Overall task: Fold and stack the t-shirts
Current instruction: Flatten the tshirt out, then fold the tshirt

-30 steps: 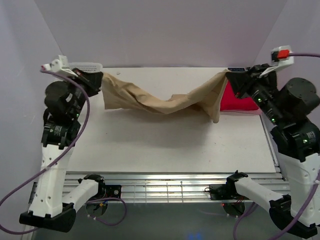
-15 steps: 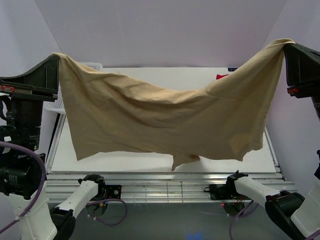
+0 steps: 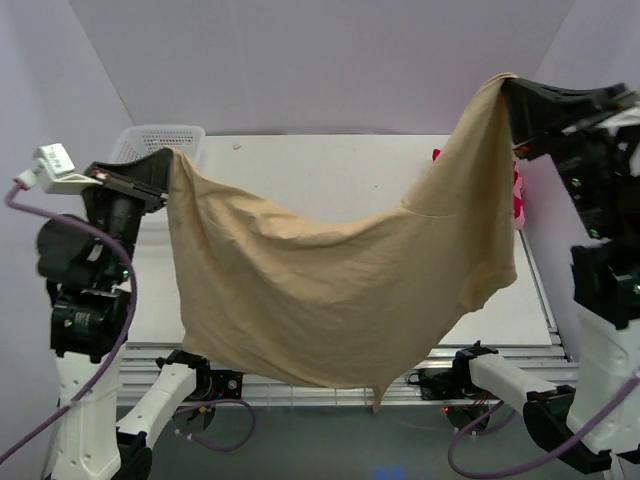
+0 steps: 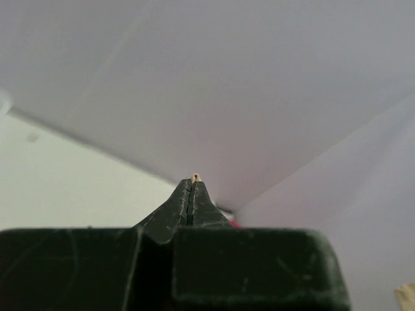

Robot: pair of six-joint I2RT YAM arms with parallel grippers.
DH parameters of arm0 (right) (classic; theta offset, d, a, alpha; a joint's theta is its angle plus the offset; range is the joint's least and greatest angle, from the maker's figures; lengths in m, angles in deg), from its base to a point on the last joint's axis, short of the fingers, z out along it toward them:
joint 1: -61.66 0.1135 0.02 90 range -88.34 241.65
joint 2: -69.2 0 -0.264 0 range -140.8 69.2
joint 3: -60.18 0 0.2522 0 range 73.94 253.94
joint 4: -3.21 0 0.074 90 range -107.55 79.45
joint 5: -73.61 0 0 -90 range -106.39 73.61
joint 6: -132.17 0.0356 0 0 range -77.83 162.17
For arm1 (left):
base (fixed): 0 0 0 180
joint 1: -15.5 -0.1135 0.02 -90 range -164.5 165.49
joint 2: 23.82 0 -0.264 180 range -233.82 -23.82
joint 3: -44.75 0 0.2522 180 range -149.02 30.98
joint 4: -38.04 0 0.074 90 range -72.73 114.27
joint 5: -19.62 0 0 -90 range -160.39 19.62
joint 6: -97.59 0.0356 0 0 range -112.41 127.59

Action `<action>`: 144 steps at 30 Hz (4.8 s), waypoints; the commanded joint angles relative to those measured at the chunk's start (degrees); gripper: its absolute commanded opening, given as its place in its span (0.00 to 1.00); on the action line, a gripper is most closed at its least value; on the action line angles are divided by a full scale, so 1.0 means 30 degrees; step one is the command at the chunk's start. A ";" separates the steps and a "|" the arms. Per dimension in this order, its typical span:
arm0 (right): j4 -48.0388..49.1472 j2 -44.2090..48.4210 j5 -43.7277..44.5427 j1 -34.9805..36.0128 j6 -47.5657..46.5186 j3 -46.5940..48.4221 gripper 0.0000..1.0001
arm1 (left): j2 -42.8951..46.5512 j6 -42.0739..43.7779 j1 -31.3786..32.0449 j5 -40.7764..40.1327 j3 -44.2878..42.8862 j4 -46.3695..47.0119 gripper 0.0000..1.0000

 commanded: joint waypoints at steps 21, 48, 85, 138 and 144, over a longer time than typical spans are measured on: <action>0.0295 -1.7566 0.1149 -0.0164 -0.2083 0.0035 0.76 | -1.6136 0.3517 -0.0252 -0.6747 0.3017 0.5852 0.78; -0.3311 -1.6910 -0.0490 0.0715 -0.0179 -1.0230 0.08 | -1.8243 0.0792 -0.0017 -0.1650 0.5006 -0.0656 0.00; -0.2117 -2.9662 -0.2190 -0.1189 0.1433 0.6147 0.17 | -3.2746 0.1583 -0.1482 -0.0537 -1.2630 -0.3410 0.00; -0.3925 -1.9934 0.1881 -0.0897 0.0202 -0.8911 0.08 | -1.6050 0.2931 -0.1423 -0.1035 0.6497 -0.1916 0.00; -0.5443 -2.1514 0.3460 -0.0896 -0.0090 -0.6517 0.08 | -1.5640 0.2931 -0.1452 -0.1152 0.6936 -0.2091 0.00</action>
